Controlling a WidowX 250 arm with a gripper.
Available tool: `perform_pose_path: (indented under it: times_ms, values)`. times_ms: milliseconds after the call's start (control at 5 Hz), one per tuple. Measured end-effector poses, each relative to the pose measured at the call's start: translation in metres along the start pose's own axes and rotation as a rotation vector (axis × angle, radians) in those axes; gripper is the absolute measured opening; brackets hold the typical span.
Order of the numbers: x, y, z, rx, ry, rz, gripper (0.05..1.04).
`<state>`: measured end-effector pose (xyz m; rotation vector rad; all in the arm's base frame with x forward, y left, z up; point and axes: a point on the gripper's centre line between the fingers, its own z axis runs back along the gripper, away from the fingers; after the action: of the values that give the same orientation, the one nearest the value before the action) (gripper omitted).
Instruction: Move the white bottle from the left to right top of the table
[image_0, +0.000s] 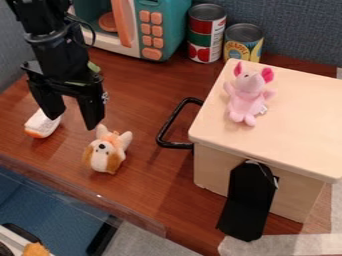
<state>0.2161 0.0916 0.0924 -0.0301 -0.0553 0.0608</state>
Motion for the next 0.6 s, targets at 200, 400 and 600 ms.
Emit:
perform_pose_path:
  times_ms: [200, 400, 600]
  values:
    - [-0.001, 0.001, -0.006, -0.007, 0.02, 0.006, 1.0]
    - [-0.005, 0.043, -0.019, 0.035, 0.034, 0.103, 1.0]
    - [0.007, 0.071, -0.026, 0.087, 0.035, 0.08, 1.001]
